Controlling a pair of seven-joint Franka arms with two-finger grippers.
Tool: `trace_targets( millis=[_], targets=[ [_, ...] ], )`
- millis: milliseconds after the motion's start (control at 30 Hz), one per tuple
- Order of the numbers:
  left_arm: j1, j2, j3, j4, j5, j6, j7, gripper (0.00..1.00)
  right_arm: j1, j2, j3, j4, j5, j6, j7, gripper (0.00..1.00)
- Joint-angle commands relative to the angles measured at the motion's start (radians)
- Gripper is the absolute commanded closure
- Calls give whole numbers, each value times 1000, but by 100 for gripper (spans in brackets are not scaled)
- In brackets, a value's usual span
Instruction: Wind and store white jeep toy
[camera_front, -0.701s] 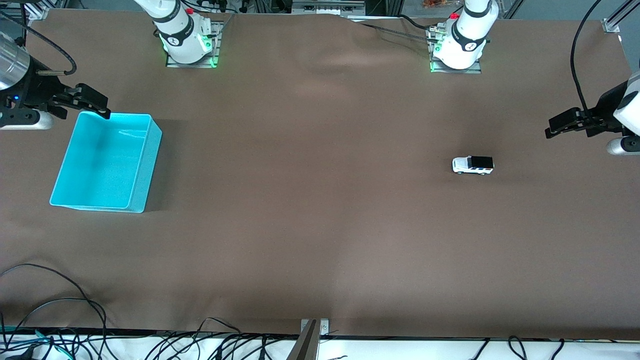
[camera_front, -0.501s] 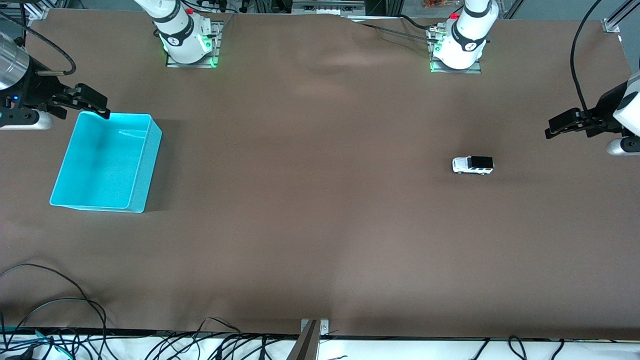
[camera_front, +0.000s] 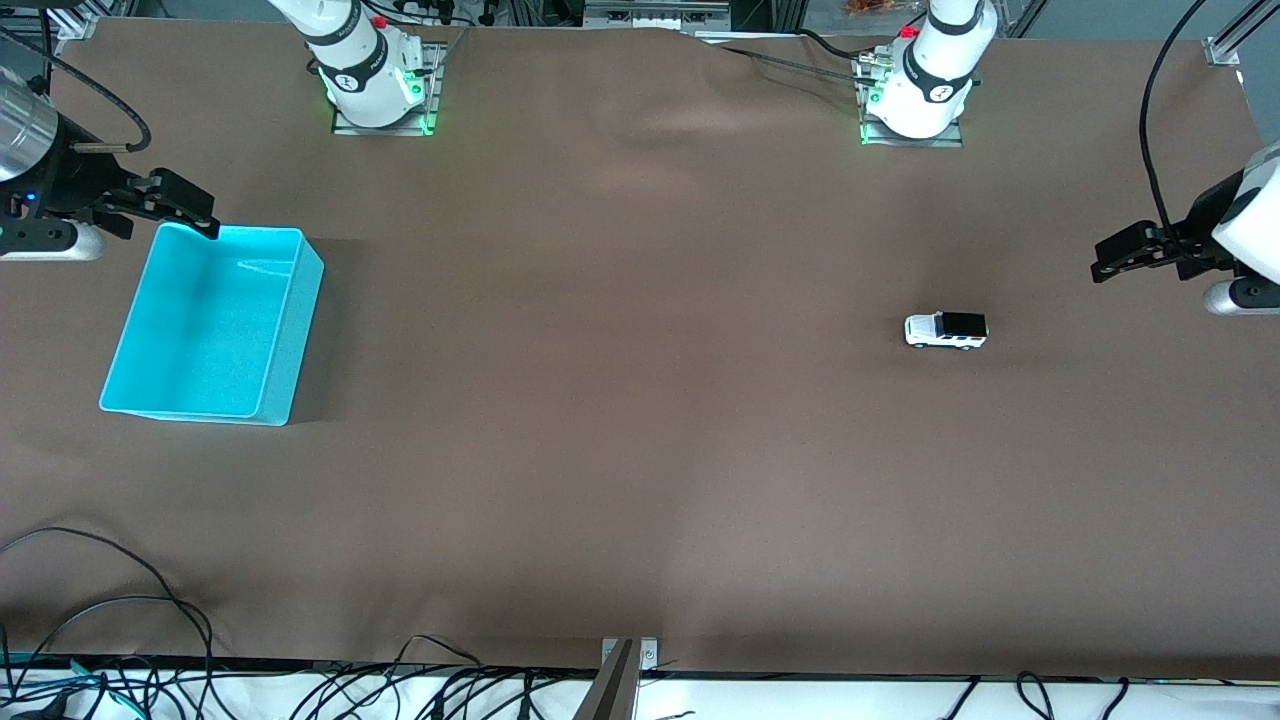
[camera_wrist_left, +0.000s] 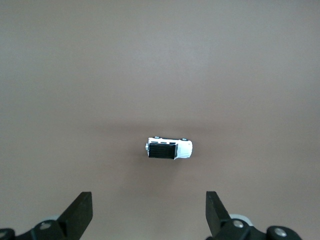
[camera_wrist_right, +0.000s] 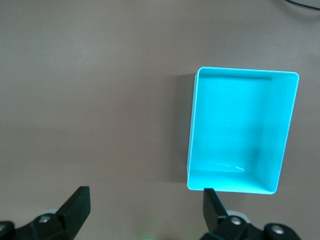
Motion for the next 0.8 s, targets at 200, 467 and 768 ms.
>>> trace_targets(
  millis=[200,467,768],
  targets=[
    [-6,-8,-1,-13,28,7,5,0,-5,4,4,14,-10,-4,6,0],
    [-6,1,1,-12,28,2,-1,0,-5,2,7,17,-7,-4,6,0],
    [-6,20,1,-12,26,-12,-80,0,-5,2,7,17,-4,-4,6,0]
  ],
)
